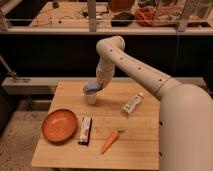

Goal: Place the white sponge in the ceramic cup

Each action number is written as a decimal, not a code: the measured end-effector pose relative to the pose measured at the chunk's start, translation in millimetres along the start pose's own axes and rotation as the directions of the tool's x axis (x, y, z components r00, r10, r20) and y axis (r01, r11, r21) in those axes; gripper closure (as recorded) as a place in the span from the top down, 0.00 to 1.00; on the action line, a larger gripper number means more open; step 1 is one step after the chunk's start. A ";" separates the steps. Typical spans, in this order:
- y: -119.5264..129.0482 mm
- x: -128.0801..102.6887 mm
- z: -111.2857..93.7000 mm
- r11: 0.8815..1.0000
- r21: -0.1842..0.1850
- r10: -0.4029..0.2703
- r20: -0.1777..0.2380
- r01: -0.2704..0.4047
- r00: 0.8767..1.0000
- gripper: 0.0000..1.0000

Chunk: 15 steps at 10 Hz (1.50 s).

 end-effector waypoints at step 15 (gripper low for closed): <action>-7.4 7.7 10.7 0.995 -0.090 -0.035 0.004 0.035 0.999 0.00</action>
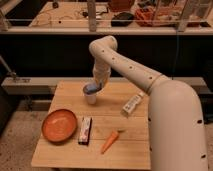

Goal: Place the white sponge in the ceramic cup

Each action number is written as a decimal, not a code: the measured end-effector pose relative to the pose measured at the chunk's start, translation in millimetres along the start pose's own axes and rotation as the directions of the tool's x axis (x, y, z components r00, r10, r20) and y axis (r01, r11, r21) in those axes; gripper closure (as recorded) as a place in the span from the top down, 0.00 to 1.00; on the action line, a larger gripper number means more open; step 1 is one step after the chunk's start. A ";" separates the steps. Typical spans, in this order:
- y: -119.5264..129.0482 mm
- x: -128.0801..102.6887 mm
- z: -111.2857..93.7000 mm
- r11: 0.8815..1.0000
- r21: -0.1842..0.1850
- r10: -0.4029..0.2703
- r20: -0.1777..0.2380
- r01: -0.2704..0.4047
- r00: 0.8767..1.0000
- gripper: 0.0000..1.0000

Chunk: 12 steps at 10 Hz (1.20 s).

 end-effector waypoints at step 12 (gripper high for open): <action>-5.7 1.2 9.7 0.997 -0.069 -0.036 0.001 0.036 0.999 0.00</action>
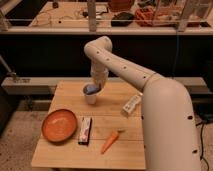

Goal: Place the white sponge in the ceramic cup

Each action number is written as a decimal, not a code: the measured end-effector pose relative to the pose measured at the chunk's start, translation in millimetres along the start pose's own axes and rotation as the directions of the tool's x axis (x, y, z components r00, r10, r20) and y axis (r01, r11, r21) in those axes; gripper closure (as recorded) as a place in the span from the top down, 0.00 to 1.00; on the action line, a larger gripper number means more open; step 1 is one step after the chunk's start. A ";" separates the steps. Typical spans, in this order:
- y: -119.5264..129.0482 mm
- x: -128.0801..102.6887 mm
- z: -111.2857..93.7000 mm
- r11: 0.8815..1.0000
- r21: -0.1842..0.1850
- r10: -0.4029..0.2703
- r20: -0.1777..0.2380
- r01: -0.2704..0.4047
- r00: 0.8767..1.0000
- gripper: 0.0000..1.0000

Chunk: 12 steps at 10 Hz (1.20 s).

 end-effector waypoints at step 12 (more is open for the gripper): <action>-12.5 5.9 8.8 1.000 -0.008 -0.015 0.017 0.015 1.000 0.78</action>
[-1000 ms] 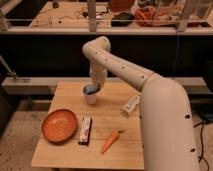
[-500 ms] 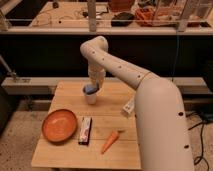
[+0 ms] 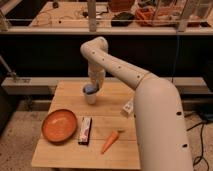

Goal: Place the white sponge in the ceramic cup

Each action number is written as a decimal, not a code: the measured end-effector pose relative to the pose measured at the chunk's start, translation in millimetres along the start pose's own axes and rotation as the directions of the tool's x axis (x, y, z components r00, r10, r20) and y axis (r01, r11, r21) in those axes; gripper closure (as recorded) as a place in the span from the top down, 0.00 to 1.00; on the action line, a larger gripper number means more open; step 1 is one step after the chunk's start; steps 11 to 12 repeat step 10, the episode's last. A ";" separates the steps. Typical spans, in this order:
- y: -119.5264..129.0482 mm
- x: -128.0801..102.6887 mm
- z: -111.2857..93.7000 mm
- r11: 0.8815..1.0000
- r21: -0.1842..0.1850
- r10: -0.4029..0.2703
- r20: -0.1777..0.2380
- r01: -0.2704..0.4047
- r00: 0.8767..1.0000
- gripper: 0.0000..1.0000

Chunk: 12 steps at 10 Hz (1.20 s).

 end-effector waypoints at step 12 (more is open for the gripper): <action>-2.6 -1.1 -2.3 0.999 0.054 0.004 -0.005 -0.004 1.000 0.80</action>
